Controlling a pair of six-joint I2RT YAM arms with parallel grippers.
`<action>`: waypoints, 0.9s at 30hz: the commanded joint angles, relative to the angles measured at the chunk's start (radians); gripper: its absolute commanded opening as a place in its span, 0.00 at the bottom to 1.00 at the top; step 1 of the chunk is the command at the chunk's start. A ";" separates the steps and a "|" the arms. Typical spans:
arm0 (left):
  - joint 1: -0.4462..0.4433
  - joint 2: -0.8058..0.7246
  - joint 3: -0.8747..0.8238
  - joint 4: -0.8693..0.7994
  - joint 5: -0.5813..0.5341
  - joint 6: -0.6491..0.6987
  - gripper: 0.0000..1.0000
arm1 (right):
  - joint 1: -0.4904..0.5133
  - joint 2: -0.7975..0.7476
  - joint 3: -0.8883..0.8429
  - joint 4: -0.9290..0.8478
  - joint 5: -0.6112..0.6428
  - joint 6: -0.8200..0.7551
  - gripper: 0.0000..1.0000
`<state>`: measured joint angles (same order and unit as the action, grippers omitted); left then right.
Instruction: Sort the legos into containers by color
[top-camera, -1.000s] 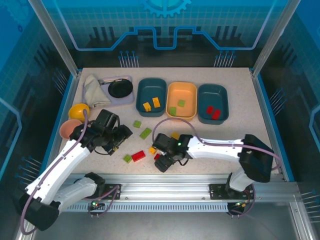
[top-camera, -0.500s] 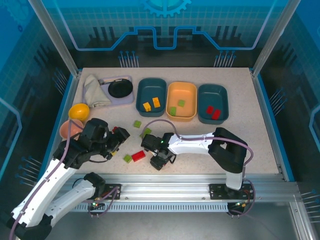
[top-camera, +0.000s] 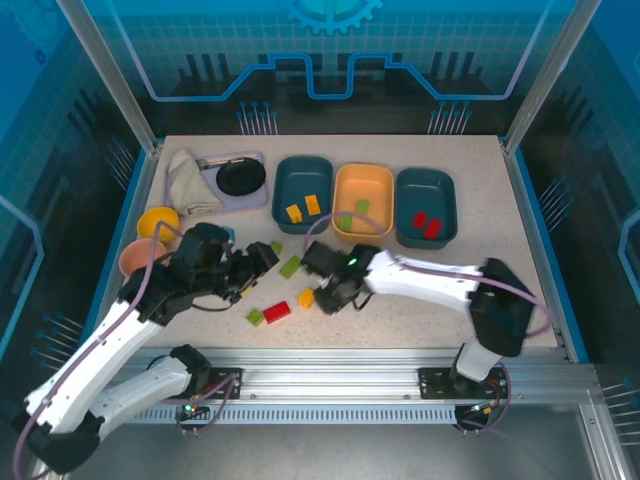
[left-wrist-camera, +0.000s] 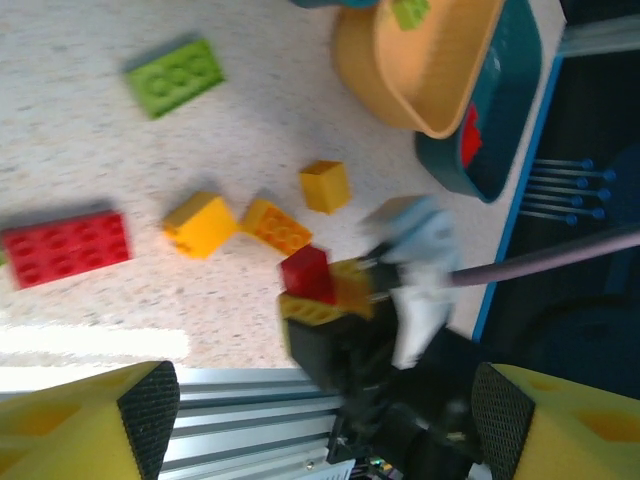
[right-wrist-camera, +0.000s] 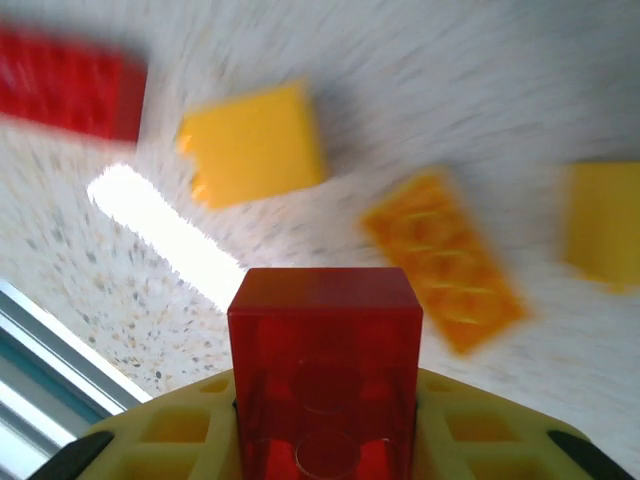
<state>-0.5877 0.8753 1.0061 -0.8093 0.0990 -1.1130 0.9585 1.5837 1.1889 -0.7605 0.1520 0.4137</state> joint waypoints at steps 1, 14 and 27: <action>-0.044 0.124 0.111 0.132 0.028 0.103 0.81 | -0.201 -0.130 0.038 -0.092 0.012 0.059 0.32; -0.083 0.656 0.555 0.263 0.069 0.232 0.81 | -0.837 0.290 0.435 -0.058 -0.172 0.092 0.32; -0.086 0.794 0.687 0.235 0.040 0.228 0.81 | -0.914 0.720 0.806 -0.181 -0.193 0.052 0.39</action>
<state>-0.6651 1.6657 1.6547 -0.5636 0.1440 -0.9058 0.0658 2.2852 1.9549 -0.8848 -0.0128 0.4778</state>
